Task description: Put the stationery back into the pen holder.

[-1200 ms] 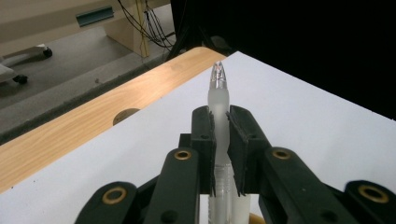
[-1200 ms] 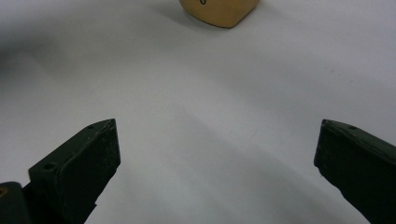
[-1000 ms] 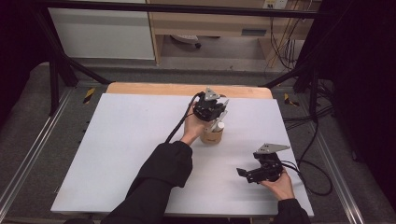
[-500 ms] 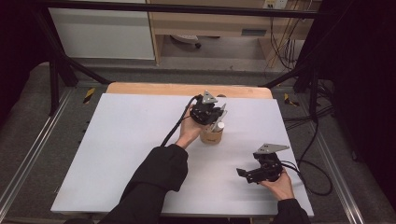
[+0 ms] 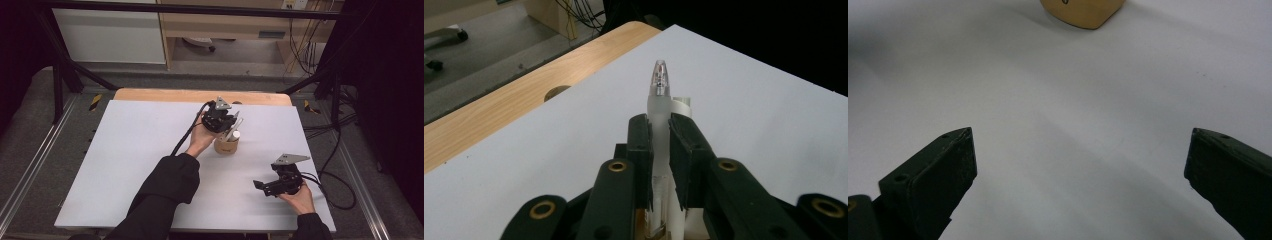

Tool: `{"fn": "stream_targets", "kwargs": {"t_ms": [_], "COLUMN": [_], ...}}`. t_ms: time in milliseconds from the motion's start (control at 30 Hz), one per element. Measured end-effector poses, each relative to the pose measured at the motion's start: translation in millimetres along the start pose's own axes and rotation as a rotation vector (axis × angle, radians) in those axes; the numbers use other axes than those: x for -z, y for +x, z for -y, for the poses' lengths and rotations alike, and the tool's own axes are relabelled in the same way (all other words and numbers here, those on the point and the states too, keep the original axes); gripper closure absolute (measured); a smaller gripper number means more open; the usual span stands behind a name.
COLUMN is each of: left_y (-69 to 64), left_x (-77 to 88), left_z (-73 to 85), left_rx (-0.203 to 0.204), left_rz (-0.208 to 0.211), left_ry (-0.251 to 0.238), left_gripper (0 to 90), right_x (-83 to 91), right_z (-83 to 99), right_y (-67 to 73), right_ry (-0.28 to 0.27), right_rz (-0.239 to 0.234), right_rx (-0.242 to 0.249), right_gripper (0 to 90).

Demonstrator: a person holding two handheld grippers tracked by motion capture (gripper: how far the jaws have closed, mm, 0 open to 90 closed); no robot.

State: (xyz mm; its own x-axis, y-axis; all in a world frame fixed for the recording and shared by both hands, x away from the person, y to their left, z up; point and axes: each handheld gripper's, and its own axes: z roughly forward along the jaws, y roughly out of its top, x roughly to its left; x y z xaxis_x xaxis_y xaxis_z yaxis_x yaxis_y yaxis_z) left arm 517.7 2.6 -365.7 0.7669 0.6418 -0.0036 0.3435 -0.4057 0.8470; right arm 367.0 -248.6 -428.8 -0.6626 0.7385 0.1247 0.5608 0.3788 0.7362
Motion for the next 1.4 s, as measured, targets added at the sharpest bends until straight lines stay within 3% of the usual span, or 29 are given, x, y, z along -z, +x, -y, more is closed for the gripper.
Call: {"fn": "stream_targets", "kwargs": {"t_ms": [233, 400, 600, 1033, 1400], "left_y": [5.6, 8.6, 15.9, 26.3, 35.2], "left_x": [11.1, 31.3, 59.6, 113.2, 150.7], "left_z": [-0.6, -0.6, 10.8, 71.2, 134.6], "left_rx": [0.012, 0.009, 0.008, 0.034, 0.085], "left_rz": [-0.012, -0.003, -0.022, -0.066, -0.081], "left_ry": [0.054, 0.071, 0.099, 0.164, 0.174], "left_gripper": [67.3, 54.9, 38.8, 10.9, 7.9], "right_x": [-0.6, 0.1, 0.5, 1.2, -0.4], "right_z": [-0.2, -0.2, -0.6, -0.8, -0.7], "right_y": [0.6, 0.4, 0.6, 0.3, 0.1], "right_ry": [-0.001, 0.001, -0.001, -0.006, 0.001], "right_rz": [-0.004, -0.001, 0.0, 0.003, 0.006], "right_rx": [-0.007, -0.005, -0.016, -0.023, -0.025], "right_gripper": [1.1, 1.1, 1.0, 0.8, 0.8]}}
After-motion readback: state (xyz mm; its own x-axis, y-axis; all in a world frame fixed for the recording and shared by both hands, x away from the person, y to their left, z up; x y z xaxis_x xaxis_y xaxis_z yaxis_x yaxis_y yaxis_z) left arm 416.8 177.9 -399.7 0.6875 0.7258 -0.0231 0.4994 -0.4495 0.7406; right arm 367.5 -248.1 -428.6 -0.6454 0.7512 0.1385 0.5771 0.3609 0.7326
